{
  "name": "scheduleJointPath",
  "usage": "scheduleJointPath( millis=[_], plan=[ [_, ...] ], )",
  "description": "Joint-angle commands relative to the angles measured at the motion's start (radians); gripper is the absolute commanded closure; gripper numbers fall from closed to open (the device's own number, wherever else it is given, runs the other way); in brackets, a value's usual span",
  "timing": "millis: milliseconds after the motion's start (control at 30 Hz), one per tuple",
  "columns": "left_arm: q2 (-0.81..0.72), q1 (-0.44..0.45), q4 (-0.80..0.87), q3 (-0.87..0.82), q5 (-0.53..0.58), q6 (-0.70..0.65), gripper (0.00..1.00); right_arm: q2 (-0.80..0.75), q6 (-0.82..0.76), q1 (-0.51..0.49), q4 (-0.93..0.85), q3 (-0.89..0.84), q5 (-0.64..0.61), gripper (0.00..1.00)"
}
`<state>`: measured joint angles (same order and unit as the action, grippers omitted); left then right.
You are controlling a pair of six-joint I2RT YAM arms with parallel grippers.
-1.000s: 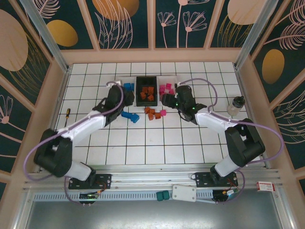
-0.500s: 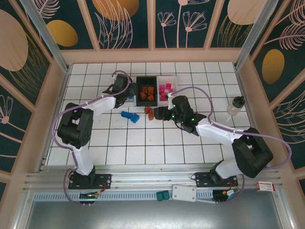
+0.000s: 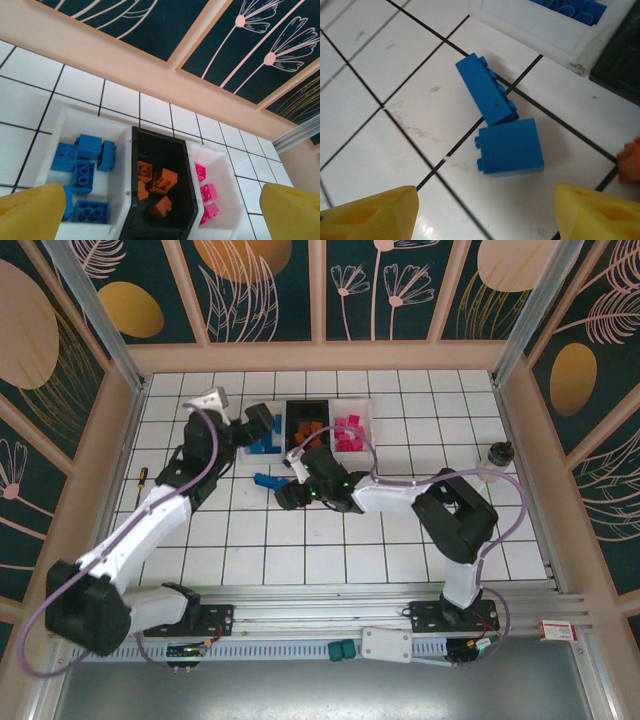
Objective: Sort the legos into containers by color
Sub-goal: Pick up the lego from the center of the table, then place the lego in the container.
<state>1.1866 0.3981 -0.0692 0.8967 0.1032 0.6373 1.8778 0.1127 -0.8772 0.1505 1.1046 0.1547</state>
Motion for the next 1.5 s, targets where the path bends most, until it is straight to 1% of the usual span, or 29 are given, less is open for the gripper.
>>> scheduleJointPath(
  millis=[0, 167, 267, 333, 400, 533, 700, 767, 900, 1000, 1167, 1267, 1333, 1400, 1467],
  plan=[
    [-0.085, -0.001, 0.066, -0.108, 0.045, 0.014, 0.01, 0.065, -0.059, -0.009, -0.057, 0.087, -0.038, 0.28],
    [-0.233, 0.000, 0.094, -0.240, 0.097, 0.030, 0.01, 0.168, -0.073, -0.018, -0.107, 0.182, -0.082, 0.27],
    [-0.290, -0.001, 0.104, -0.292, 0.118, 0.045, 0.01, 0.213, -0.077, -0.019, -0.133, 0.225, -0.099, 0.27],
    [-0.312, -0.001, 0.116, -0.312, 0.133, 0.048, 0.01, 0.233, -0.081, -0.020, -0.140, 0.241, -0.107, 0.29],
    [-0.325, 0.000, 0.133, -0.327, 0.145, 0.052, 0.01, 0.242, -0.085, -0.022, -0.140, 0.246, -0.097, 0.33],
    [-0.339, -0.001, 0.154, -0.349, 0.167, 0.054, 0.01, 0.233, -0.102, -0.026, -0.134, 0.237, -0.037, 0.45],
    [-0.356, -0.001, 0.187, -0.371, 0.209, 0.068, 0.01, 0.117, -0.097, -0.031, -0.086, 0.158, 0.085, 0.61],
    [-0.366, 0.001, 0.186, -0.389, 0.212, 0.075, 0.01, 0.062, -0.088, -0.025, -0.068, 0.143, 0.128, 0.65],
    [-0.390, -0.001, 0.182, -0.420, 0.231, 0.097, 0.01, 0.013, -0.054, 0.001, -0.041, 0.189, 0.161, 0.67],
    [-0.405, -0.001, 0.181, -0.436, 0.229, 0.105, 0.01, 0.063, -0.021, 0.026, -0.042, 0.291, 0.138, 0.67],
    [-0.398, -0.001, 0.185, -0.444, 0.199, 0.104, 0.01, 0.254, 0.046, 0.063, -0.138, 0.562, 0.030, 0.67],
    [-0.391, -0.001, 0.181, -0.453, 0.179, 0.109, 0.01, 0.355, 0.085, 0.080, -0.181, 0.716, -0.034, 0.65],
    [-0.389, -0.001, 0.174, -0.461, 0.162, 0.113, 0.01, 0.409, 0.112, 0.096, -0.200, 0.799, -0.049, 0.65],
    [-0.385, -0.001, 0.162, -0.469, 0.144, 0.114, 0.01, 0.456, 0.134, 0.110, -0.211, 0.874, -0.042, 0.63],
    [-0.375, -0.001, 0.146, -0.480, 0.125, 0.109, 0.01, 0.502, 0.142, 0.117, -0.229, 0.956, -0.035, 0.55]
  ],
)
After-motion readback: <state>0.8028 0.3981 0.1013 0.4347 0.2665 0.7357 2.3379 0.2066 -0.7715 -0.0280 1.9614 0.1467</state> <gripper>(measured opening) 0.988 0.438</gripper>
